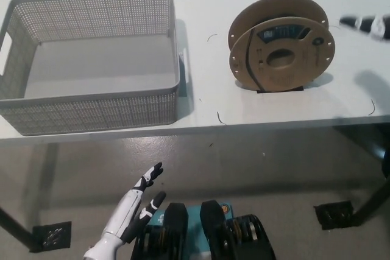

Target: Use the right hand to pick up a 3d printing filament and place it into a container on the left side

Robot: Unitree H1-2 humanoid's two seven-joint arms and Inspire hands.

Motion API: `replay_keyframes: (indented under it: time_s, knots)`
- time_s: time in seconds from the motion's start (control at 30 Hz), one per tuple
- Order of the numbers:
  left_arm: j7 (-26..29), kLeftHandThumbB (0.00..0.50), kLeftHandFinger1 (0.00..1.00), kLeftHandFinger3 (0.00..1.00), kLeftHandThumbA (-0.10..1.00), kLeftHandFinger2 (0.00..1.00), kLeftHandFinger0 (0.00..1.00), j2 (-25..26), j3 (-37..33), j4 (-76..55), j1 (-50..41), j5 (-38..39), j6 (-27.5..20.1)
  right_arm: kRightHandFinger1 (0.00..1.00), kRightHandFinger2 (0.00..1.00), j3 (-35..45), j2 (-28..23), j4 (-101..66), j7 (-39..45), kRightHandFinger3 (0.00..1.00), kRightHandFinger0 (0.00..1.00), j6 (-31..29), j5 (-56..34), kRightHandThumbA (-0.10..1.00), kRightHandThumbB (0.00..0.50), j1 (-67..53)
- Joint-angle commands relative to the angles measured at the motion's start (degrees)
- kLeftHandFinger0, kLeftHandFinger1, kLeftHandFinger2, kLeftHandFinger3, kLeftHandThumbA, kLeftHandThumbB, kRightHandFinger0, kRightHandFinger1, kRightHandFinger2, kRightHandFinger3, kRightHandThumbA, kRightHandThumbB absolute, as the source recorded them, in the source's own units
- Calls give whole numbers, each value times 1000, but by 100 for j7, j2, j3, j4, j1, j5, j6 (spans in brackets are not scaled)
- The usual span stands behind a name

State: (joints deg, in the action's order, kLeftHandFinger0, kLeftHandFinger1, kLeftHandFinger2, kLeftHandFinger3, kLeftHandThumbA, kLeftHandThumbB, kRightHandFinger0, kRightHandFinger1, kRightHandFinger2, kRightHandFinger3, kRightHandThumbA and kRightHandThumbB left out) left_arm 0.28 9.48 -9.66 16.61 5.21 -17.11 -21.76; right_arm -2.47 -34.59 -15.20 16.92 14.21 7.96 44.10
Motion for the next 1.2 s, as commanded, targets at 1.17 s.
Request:
replay_keyframes:
  time_s: [1.17]
  knots:
    - [-95,256,1000,1000,1000,1000,1000,54,-81,-165,-222,-62,-85,1000,1000,-3505,881,7073,4349,1000,1000,291,623,1000,390,5421]
